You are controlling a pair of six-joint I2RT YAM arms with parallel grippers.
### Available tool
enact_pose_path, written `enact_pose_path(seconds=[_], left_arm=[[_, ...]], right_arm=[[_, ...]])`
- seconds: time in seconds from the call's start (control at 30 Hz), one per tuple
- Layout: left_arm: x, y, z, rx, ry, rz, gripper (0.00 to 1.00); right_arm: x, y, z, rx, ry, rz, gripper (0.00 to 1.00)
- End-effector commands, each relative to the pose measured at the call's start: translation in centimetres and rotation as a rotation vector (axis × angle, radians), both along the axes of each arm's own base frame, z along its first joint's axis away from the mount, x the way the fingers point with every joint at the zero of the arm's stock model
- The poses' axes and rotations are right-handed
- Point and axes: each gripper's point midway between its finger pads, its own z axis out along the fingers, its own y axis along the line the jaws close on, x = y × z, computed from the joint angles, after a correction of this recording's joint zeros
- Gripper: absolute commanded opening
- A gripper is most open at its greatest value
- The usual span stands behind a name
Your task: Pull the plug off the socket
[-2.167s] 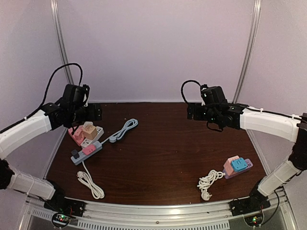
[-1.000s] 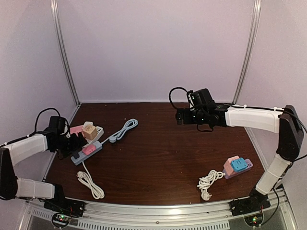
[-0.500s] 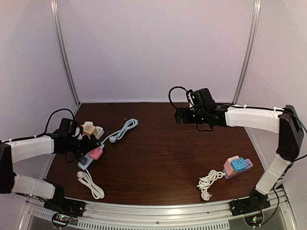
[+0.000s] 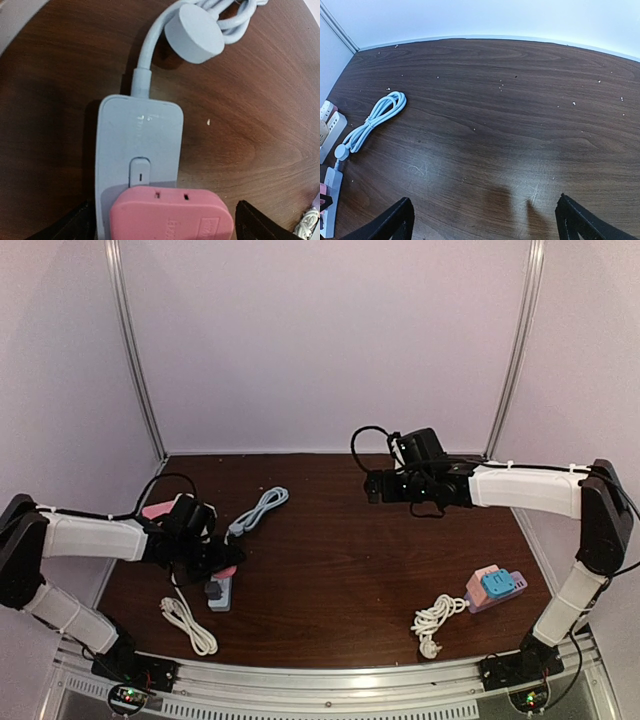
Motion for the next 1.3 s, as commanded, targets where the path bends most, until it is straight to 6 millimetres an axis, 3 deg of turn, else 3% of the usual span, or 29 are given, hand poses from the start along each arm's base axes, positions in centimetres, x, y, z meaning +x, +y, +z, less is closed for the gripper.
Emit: enact_pose_path(seconds=[0.0, 0.23, 0.33, 0.43, 0.6, 0.97, 1.1, 1.27], left_arm=[[2.3, -6.0, 2.4, -0.134, -0.083, -0.033, 0.98], [4.0, -13.7, 3.6, -0.212, -0.113, -0.142, 0.98], [4.4, -15.6, 3.8, -0.243, -0.109, -0.144, 0.98], [4.6, -16.2, 4.7, -0.264, -0.130, -0.134, 0.98], [4.4, -14.9, 6.1, -0.204, -0.175, -0.158, 0.98], [-1.3, -8.0, 4.5, -0.099, -0.185, -0.246, 0.96], [-3.0, -7.2, 3.7, -0.117, -0.190, -0.289, 0.86], [-3.7, -7.2, 3.9, -0.149, -0.205, -0.312, 0.73]], right_arm=[[-0.7, -0.3, -0.3, -0.005, 0.009, 0.012, 1.00], [-2.1, 0.0, -1.4, -0.006, 0.086, 0.060, 1.00], [-3.3, 0.8, -2.2, 0.012, 0.158, 0.109, 1.00], [-4.7, 1.0, -2.8, 0.041, 0.221, 0.127, 1.00], [-6.8, 2.0, -3.4, 0.022, 0.248, 0.127, 1.00], [-10.9, 8.9, -3.0, 0.155, 0.306, 0.289, 0.99], [-11.5, 11.9, -3.6, 0.310, 0.344, 0.334, 0.95], [-11.5, 15.6, -4.2, 0.454, 0.388, 0.388, 0.86]])
